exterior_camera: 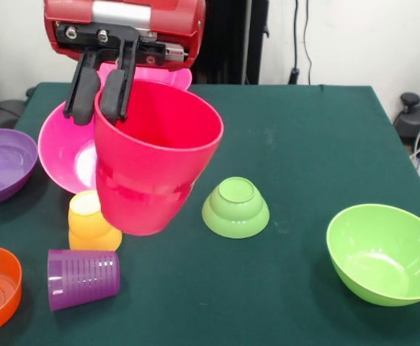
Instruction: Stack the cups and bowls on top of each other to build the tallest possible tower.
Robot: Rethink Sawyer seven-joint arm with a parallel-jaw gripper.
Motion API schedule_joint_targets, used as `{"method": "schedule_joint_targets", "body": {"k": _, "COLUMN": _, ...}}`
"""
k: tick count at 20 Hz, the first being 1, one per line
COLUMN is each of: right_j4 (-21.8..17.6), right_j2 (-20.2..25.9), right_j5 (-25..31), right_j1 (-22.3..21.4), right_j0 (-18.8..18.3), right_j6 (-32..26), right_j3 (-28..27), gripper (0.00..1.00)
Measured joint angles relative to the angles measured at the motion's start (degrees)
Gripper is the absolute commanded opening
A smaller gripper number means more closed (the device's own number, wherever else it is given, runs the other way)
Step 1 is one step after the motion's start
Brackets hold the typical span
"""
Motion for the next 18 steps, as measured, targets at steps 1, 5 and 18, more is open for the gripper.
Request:
{"method": "schedule_joint_targets", "body": {"k": 1, "right_j4": -0.01, "right_j2": -0.06, "right_j5": 0.00, "right_j1": -0.38, "right_j0": 0.01, "right_j6": 0.00, "right_j3": 0.56, "gripper": 0.00}}
{"method": "schedule_joint_targets", "body": {"k": 5, "right_j4": 0.00, "right_j2": -1.43, "right_j5": -0.68, "right_j1": -2.80, "right_j0": 0.75, "right_j6": 0.00, "right_j3": 4.39, "gripper": 0.00}}
{"method": "schedule_joint_targets", "body": {"k": 18, "right_j4": -0.14, "right_j2": -4.16, "right_j5": -2.75, "right_j1": -11.46, "right_j0": 3.37, "right_j6": 0.00, "right_j3": 16.23, "gripper": 0.00}}
